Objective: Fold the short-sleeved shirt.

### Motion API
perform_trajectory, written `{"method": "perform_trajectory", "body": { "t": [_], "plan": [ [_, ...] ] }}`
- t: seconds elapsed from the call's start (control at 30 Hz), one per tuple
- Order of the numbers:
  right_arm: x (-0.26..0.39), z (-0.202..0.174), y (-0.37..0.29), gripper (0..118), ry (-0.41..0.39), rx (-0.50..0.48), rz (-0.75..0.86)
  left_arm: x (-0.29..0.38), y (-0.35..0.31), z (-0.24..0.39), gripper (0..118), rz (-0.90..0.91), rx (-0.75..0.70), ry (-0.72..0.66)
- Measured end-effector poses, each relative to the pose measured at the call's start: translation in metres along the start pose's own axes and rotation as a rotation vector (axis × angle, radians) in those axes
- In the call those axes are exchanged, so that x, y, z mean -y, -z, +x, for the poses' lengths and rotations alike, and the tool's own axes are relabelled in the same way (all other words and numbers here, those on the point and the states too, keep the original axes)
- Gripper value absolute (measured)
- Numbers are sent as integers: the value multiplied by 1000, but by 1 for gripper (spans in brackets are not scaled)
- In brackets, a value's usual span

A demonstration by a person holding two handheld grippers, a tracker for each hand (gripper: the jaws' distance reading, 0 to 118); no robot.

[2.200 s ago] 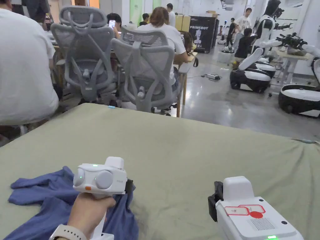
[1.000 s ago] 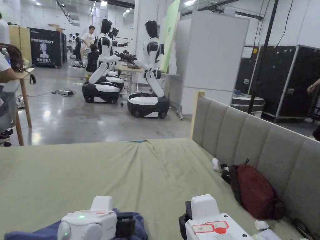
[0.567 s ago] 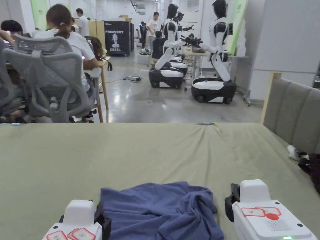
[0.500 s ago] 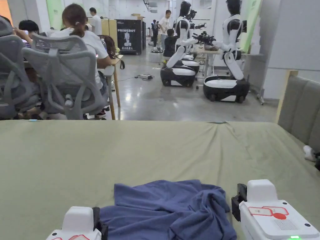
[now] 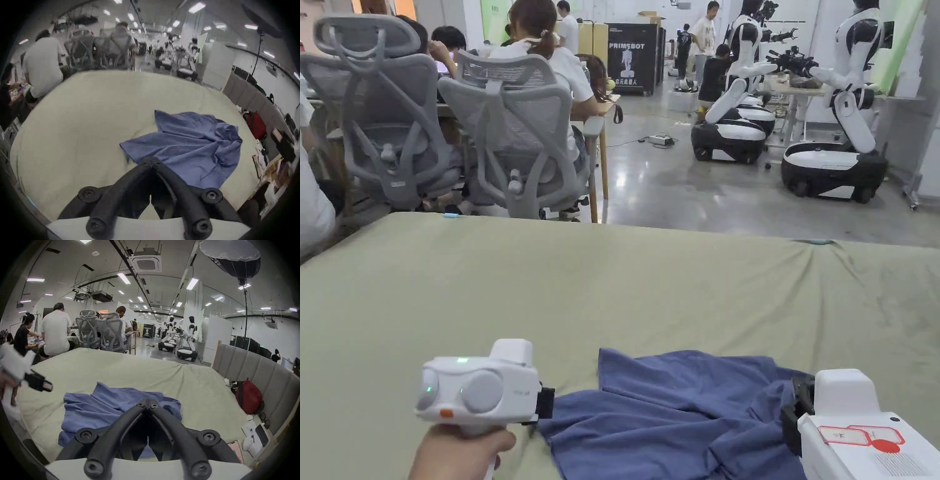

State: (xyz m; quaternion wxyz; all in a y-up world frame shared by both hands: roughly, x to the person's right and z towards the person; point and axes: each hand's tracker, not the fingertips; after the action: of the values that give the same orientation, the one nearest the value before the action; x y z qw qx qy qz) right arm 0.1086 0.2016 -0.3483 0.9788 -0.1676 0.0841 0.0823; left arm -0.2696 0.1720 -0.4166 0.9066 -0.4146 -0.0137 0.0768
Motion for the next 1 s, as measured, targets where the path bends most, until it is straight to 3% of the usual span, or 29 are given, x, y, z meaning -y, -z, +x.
{"method": "perform_trajectory", "body": {
  "t": [0.07, 0.17, 0.2, 0.23, 0.27, 0.3, 0.33, 0.4, 0.53, 0.57, 0.6, 0.63, 0.7, 0.77, 1.0],
  "plan": [
    [1, -1, 3, 0, -4, -3, -3, -25, 26, -6, 0, -71, 1, 27],
    [3, 0, 10, 0, -4, -9, -12, -51, 65, -15, 1, -158, 44, -86],
    [4, 1, 12, 0, -5, -8, -16, -56, 77, -15, 18, -178, 5, -73],
    [5, 3, 14, 0, -7, -6, -21, -59, 88, -14, 61, -204, -35, -50],
    [5, 4, 15, 0, -7, -4, -25, -58, 97, -13, 93, -229, -79, -33],
    [7, 6, 17, 0, -7, -2, -29, -58, 108, -13, 111, -247, -112, -13],
    [8, 8, 18, 0, -7, 1, -33, -58, 114, -14, 107, -239, -130, 3],
    [10, 12, 21, 0, -10, 10, -38, -53, 125, -12, 84, -255, -159, 11],
    [13, 23, 27, 0, -11, 26, -56, -38, 153, -12, 53, -366, -119, 30],
    [13, 26, 26, 0, -9, 31, -58, -35, 155, -11, 50, -371, -139, 60],
    [12, 28, 26, 0, -6, 36, -59, -37, 150, -9, 38, -341, -136, 72],
    [12, 31, 25, 0, -4, 42, -59, -41, 145, -11, 0, -350, -141, 46],
    [11, 35, 25, 0, 6, 53, -59, -45, 135, -14, 0, -338, -99, -16],
    [9, 40, 25, 0, 20, 56, -60, -47, 123, -9, 0, -322, -116, 39],
    [0, 75, 37, 0, 71, 82, -145, -33, 44, 14, 0, 58, -35, 63]
  ]
}}
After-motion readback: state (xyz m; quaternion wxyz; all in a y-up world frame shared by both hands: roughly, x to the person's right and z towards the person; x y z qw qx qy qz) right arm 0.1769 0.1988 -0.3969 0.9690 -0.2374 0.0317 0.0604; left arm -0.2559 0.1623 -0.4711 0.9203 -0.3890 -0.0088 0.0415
